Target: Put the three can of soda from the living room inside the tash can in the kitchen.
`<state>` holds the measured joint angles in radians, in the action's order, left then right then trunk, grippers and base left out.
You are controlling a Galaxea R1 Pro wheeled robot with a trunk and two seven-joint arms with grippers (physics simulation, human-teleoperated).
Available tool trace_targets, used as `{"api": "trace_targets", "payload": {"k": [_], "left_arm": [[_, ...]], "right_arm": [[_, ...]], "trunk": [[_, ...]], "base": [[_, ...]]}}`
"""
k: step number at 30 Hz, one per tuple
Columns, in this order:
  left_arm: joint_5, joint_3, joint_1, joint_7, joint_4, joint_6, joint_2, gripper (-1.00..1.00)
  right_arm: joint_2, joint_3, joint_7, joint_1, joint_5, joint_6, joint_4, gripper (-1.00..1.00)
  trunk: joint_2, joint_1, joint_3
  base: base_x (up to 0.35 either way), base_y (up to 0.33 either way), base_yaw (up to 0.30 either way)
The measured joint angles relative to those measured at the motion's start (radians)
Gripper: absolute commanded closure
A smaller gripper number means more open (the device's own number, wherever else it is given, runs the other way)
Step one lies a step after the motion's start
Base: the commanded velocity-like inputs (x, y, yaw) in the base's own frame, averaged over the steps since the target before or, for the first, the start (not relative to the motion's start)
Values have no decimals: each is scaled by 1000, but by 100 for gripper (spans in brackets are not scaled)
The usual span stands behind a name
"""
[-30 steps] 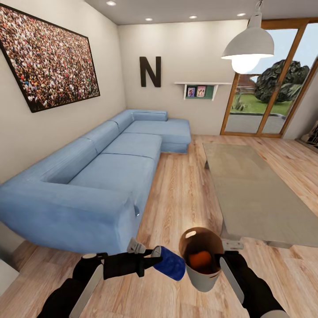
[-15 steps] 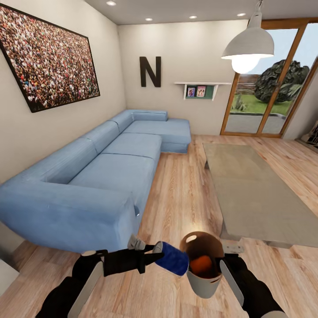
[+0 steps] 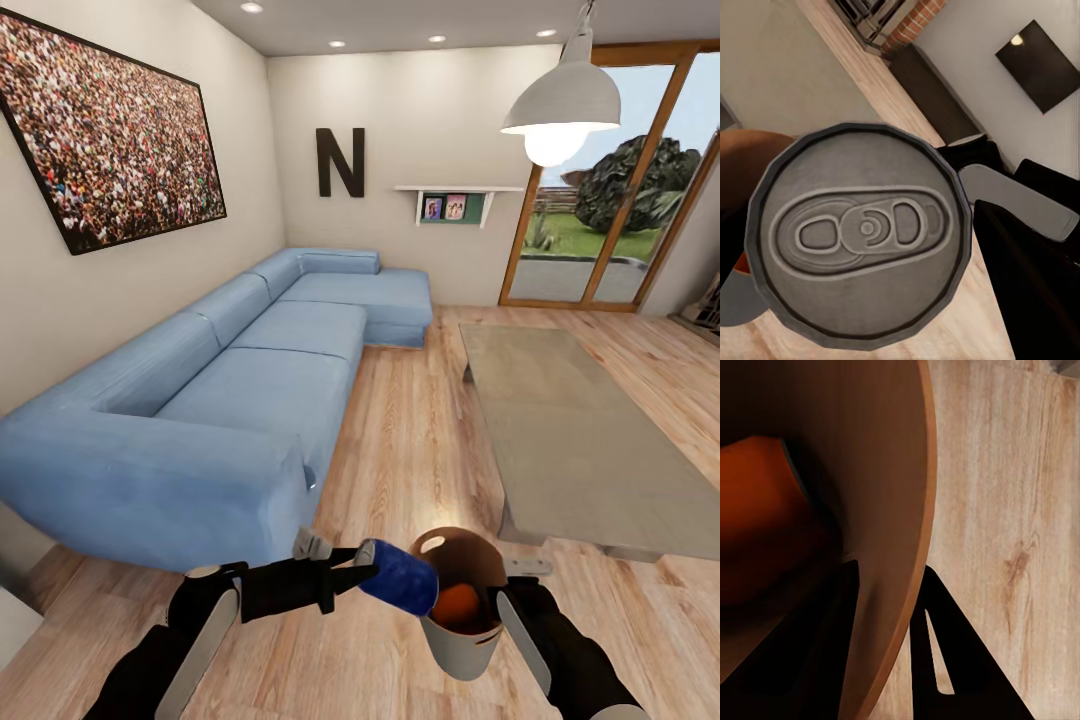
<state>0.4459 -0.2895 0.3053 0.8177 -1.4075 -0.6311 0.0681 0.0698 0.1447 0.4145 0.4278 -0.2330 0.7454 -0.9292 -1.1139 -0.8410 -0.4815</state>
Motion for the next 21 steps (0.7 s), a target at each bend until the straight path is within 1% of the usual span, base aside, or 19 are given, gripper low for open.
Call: {"api": "trace_targets", "payload": {"k": [2,4,6,7,9,11,12,13,14,16,17,21], "left_arm": [[-1,0,0,-3,4,1,-7,100],[-2,1,0,-5,7,3,-22,100],[-6,3,0,-10,17,4,-45,100],[-7,3,0,-15,23,5,-50,100],[-8,2,0,-44,43,8,-65,100],[-8,2,0,-94,54,14,-77,100],[-9,1,0,-131,58,20,-85,100],[-8,1,0,-151,60,23,-90,100],[-9,0,0,-193,66,33,-104,100],[-8,-1,0,-212,69,37,-114,100],[-8,-1,0,-229,72,41,-126,100],[-11,-2,0,-259,95,48,-136,100]], "right_arm": [[0,1,0,0,-2,-1,0,100],[-1,1,0,0,-2,-1,0,100],[-1,2,1,0,0,0,0,100],[-2,2,0,0,-2,0,0,100],[-2,2,1,0,-3,-1,-2,100],[-2,3,1,0,-1,0,-3,100],[-2,3,1,0,0,0,-4,100],[-2,3,1,0,0,0,-4,100],[-3,3,1,0,0,0,-4,100],[-3,3,1,0,-2,-1,-4,100],[-3,3,1,0,-2,-1,-5,100],[-4,11,2,0,3,1,-6,100]], "trunk": [[0,0,0],[0,0,0],[0,0,0],[0,0,0],[0,0,0],[0,0,0],[0,0,0],[0,0,0],[0,0,0],[0,0,0],[0,0,0],[0,0,0]], "base": [[0,0,0],[0,0,0],[0,0,0],[0,0,0],[0,0,0],[0,0,0],[0,0,0],[0,0,0],[0,0,0],[0,0,0],[0,0,0],[0,0,0]]}}
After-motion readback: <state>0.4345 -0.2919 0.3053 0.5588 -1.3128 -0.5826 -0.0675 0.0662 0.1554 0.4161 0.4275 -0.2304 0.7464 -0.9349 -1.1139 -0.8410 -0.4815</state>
